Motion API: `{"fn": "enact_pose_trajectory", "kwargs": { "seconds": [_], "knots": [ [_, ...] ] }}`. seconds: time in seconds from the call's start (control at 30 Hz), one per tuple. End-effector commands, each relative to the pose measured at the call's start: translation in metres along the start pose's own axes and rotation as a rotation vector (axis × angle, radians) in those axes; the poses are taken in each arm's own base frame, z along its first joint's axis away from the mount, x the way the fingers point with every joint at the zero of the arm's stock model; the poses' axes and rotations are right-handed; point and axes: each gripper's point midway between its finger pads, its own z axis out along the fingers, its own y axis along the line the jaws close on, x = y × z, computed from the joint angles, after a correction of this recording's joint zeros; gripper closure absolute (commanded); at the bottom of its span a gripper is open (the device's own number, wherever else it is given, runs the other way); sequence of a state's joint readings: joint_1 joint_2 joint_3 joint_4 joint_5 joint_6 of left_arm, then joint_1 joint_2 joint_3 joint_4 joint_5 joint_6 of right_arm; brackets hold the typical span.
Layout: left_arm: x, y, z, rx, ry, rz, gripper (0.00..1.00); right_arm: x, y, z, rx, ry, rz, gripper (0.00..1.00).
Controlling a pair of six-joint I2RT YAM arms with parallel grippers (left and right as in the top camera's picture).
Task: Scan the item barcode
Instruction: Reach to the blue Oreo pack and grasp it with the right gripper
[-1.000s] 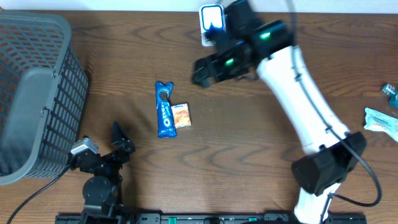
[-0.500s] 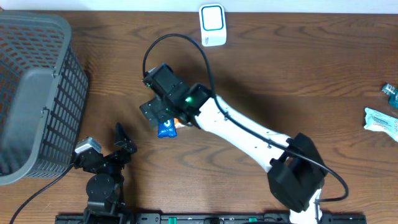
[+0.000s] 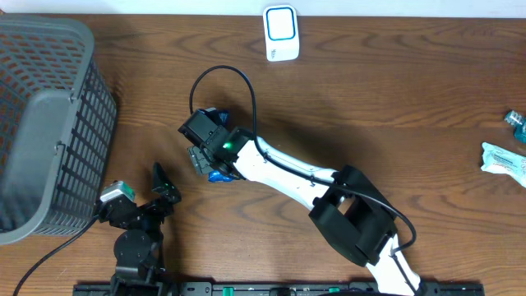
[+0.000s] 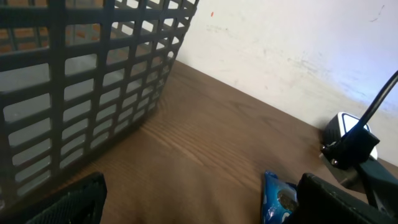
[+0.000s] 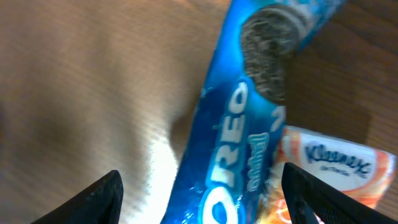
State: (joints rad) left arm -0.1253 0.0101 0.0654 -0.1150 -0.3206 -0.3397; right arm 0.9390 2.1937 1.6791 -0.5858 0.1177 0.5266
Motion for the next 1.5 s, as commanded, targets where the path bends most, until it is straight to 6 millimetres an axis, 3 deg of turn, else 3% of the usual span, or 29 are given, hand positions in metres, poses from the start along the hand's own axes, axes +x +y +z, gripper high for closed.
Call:
{"fn": "enact_pose_trajectory", "kwargs": {
  "seconds": [0.0,0.17,0.27,0.3,0.37,0.47,0.6,0.7,0.73,0.77,0.8,0.87,0.93,1.07,1.17,1.33,1.47],
  "knots": [
    [0.012,0.006,0.002,-0.018,0.02,0.035,0.02,0.01,-0.013,0.025,0.078,0.004,0.081,0.25],
    [0.012,0.006,0.002,-0.018,0.02,0.035,0.02,0.024,-0.023,0.048,0.125,0.032,0.071,0.33],
    [0.012,0.006,0.002,-0.018,0.02,0.035,0.02,0.031,-0.039,0.055,0.224,0.023,0.096,0.42],
    [0.012,0.005,0.002,-0.018,0.021,0.035,0.02,0.033,-0.049,0.053,0.277,0.014,0.117,0.5],
    [0.012,0.005,0.002,-0.018,0.021,0.035,0.02,0.035,-0.063,0.048,0.356,0.0,0.144,0.56],
    [0.012,0.005,0.002,-0.017,0.021,0.035,0.02,0.035,-0.081,0.04,0.456,-0.019,0.131,0.72],
    [0.012,0.005,0.002,-0.017,0.021,0.035,0.02,0.035,-0.082,0.03,0.464,0.001,0.125,0.82],
    [0.012,0.005,0.002,-0.017,0.02,0.035,0.02,0.026,-0.068,0.005,0.409,0.048,0.12,0.96],
    [0.012,0.005,0.002,-0.017,0.02,0.035,0.02,0.017,-0.059,-0.017,0.371,0.072,0.105,0.99],
    [0.012,0.005,0.002,-0.017,0.02,0.035,0.02,0.015,-0.056,-0.025,0.35,0.085,0.095,0.99],
    [0.012,0.005,0.002,-0.017,0.02,0.035,0.02,0.01,-0.038,-0.051,0.227,0.149,0.063,0.99],
    [0.012,0.005,0.002,-0.017,0.02,0.035,0.02,0.012,-0.022,-0.074,0.076,0.23,0.052,0.99],
    [0.012,0.005,0.002,-0.017,0.02,0.035,0.02,0.018,-0.005,-0.11,-0.167,0.362,0.097,0.99],
    [0.012,0.005,0.002,-0.017,0.021,0.035,0.02,0.026,0.002,-0.147,-0.461,0.544,0.192,0.98],
    [0.012,0.005,0.002,-0.017,0.021,0.035,0.02,0.033,-0.003,-0.181,-0.63,0.713,0.351,0.98],
    [0.012,0.005,0.002,-0.017,0.021,0.035,0.02,0.024,-0.016,-0.204,-0.789,0.799,0.505,0.99],
    [0.012,0.005,0.002,-0.017,0.021,0.035,0.02,0.017,-0.024,-0.198,-0.844,0.8,0.561,0.99]
  ]
}}
